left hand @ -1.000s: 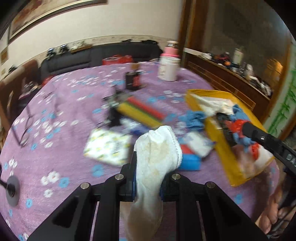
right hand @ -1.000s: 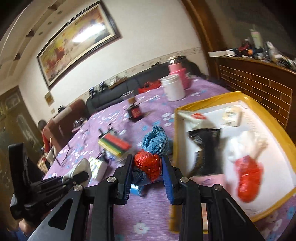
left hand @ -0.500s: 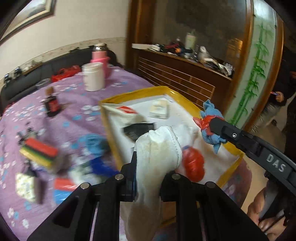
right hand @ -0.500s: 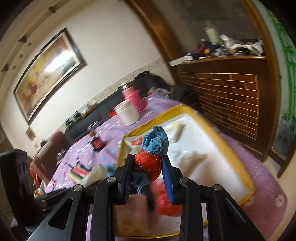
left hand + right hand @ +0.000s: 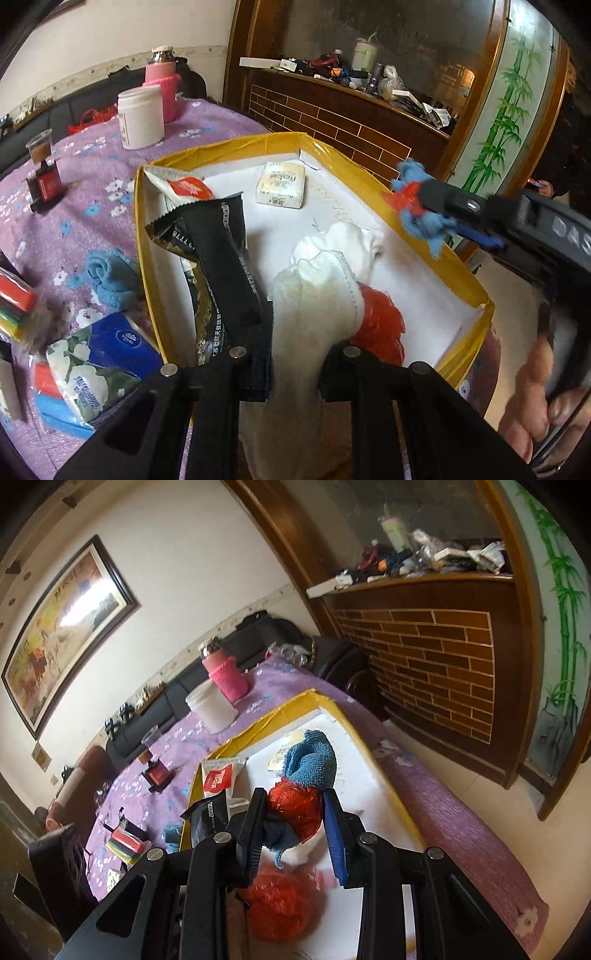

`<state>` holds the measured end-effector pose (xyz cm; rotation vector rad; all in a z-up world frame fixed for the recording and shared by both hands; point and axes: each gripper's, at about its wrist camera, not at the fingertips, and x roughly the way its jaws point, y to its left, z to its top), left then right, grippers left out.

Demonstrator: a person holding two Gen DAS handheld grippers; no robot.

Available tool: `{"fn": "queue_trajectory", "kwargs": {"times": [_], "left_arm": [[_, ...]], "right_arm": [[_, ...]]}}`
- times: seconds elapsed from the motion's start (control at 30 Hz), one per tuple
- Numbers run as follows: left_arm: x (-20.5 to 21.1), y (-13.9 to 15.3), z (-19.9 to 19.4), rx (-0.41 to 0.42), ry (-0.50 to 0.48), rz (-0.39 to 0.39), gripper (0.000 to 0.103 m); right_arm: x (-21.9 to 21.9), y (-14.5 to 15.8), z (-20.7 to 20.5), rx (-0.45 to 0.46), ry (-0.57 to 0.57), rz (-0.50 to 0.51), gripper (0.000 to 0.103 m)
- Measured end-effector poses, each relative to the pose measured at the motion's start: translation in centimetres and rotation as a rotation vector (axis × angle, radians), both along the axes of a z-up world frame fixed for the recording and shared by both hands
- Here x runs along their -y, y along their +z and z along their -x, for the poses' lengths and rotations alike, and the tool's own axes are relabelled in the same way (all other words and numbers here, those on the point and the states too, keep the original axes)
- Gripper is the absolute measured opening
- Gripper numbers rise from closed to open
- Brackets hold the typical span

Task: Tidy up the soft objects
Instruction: 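Carry white cloth with left gripper while right gripper carries blue towel to tray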

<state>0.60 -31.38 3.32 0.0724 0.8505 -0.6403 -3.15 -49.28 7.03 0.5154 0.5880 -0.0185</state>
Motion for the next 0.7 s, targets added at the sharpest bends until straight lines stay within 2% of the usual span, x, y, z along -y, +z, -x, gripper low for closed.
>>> {"fn": "queue_trajectory", "kwargs": {"times": [0.13,0.37,0.6,0.7], "left_arm": [[-0.2,-0.2,-0.1,-0.002,0.004,0.005,0.017],[-0.3,-0.3,-0.1,-0.006,0.001,0.014,0.017],[-0.2,-0.3,0.0,0.001,-0.006,0.009,0.019],[-0.1,-0.3,0.1,0.003,-0.013,0.015,0.025]], "right_arm": [[-0.6,-0.5,-2.7,-0.053,0.058,0.004,0.033],[-1.0,-1.7,-5.9,-0.15,0.067,0.032,0.033],[-2.3,-1.8,-6.7,-0.155,0.082,0.068,0.035],[-2.6,-1.2,-6.2,-0.132,0.07,0.092,0.043]]}}
